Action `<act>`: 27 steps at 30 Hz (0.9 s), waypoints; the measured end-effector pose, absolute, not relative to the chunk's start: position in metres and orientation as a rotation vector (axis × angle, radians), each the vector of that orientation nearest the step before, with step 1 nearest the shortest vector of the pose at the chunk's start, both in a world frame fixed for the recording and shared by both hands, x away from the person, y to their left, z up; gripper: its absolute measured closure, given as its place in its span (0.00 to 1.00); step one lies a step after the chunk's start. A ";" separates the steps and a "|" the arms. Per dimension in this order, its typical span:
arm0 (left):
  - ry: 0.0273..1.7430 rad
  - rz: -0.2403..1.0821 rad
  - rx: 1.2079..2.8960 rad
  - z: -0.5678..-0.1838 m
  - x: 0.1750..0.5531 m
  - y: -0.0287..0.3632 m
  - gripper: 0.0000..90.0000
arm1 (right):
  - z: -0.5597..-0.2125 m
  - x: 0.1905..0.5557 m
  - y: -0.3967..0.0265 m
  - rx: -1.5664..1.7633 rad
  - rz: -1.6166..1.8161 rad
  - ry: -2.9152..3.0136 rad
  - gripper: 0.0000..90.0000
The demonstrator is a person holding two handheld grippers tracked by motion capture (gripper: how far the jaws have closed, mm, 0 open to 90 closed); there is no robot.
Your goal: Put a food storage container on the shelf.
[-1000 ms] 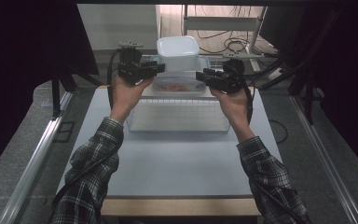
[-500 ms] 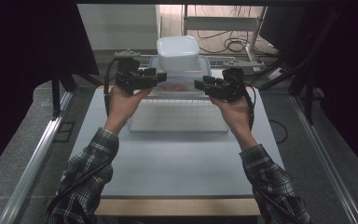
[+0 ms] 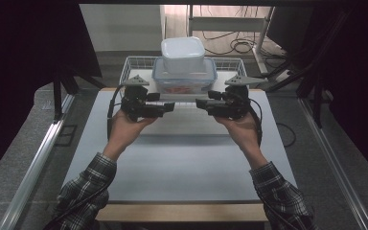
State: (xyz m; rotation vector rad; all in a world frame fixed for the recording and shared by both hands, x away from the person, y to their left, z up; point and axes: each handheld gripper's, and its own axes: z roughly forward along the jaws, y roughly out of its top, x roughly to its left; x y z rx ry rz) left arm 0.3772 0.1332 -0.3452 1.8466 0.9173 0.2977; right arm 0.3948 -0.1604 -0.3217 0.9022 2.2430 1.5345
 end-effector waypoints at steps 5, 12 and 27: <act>0.916 0.285 1.870 -0.357 0.367 0.134 0.23 | -0.331 0.387 -0.163 0.891 1.520 2.269 0.35; 0.901 0.278 1.885 -0.373 0.353 0.134 0.18 | -0.347 0.377 -0.164 0.867 1.486 2.293 0.26; 0.891 0.241 1.953 -0.415 0.330 0.124 0.11 | -0.385 0.358 -0.165 0.823 1.428 2.331 0.14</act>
